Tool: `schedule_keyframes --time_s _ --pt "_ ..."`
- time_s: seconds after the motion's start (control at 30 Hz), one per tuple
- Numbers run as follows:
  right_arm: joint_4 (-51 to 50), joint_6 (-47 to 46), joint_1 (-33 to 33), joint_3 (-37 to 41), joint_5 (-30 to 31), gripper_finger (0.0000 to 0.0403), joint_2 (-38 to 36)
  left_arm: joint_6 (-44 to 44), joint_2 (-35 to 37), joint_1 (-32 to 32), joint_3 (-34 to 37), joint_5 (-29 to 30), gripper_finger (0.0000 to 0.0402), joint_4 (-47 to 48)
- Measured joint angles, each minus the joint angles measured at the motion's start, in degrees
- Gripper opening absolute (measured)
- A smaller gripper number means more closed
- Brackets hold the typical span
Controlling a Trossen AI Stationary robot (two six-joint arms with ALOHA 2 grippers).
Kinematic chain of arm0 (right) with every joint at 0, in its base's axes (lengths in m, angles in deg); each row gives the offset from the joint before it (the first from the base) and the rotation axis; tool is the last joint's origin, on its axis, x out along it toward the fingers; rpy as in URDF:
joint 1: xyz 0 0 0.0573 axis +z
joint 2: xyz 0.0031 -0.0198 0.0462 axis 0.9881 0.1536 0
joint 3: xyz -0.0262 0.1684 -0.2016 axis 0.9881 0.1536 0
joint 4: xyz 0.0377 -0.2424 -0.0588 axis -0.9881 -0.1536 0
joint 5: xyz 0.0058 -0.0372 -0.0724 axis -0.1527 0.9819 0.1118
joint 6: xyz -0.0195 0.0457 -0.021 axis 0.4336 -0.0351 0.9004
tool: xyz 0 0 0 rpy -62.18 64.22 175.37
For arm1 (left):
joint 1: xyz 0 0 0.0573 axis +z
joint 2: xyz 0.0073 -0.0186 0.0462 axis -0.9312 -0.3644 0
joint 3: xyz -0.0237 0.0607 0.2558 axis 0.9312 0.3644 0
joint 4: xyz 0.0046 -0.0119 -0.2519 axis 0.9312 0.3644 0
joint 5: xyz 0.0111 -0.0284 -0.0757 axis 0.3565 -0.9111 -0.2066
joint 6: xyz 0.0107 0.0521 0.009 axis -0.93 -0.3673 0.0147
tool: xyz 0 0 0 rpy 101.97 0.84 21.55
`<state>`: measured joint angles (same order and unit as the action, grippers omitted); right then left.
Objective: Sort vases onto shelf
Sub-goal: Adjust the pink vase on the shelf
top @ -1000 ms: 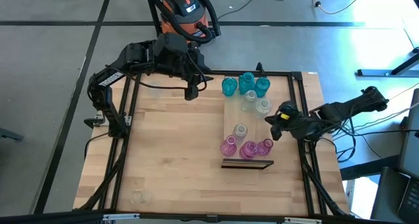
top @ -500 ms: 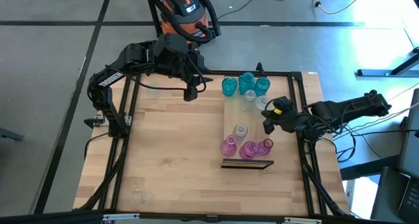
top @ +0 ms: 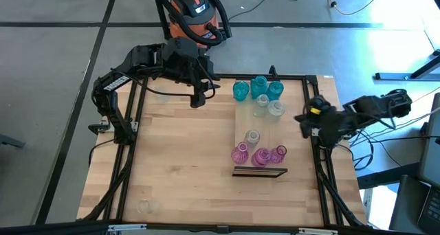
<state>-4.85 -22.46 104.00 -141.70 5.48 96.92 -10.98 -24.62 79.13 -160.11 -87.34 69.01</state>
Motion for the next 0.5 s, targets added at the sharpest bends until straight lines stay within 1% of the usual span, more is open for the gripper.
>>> schedule_keyframes --time_s 0.03,0.07,0.13,0.23,0.33,0.43,0.5 --pt "-3.10 -3.50 2.03 -0.70 -1.02 0.0000 0.18 0.00 0.00 0.12 0.00 -0.36 0.0101 0.39" --pt "-5.03 -7.07 4.13 -0.98 -2.02 0.0000 0.28 0.00 0.00 0.38 0.00 -2.10 0.0101 0.95" --pt "-7.28 -14.19 8.55 -0.80 -3.70 0.0000 0.44 0.92 0.00 1.31 0.44 -8.16 0.0101 2.59" --pt "-8.20 -23.74 15.09 0.12 -5.01 0.0000 1.43 5.05 0.16 2.13 4.42 -15.98 0.0101 5.27" --pt "-9.42 -31.02 20.93 0.56 -5.04 0.0000 3.43 7.52 -0.02 1.45 10.47 -21.13 0.0101 9.05" --pt "-9.76 -36.40 25.76 0.58 -3.34 0.0000 5.34 8.02 0.11 -1.01 19.18 -29.85 0.0101 7.41" --pt "-9.57 -39.33 28.27 0.58 -3.00 0.0000 6.59 8.07 0.09 -3.28 25.80 -32.85 0.0101 4.19"
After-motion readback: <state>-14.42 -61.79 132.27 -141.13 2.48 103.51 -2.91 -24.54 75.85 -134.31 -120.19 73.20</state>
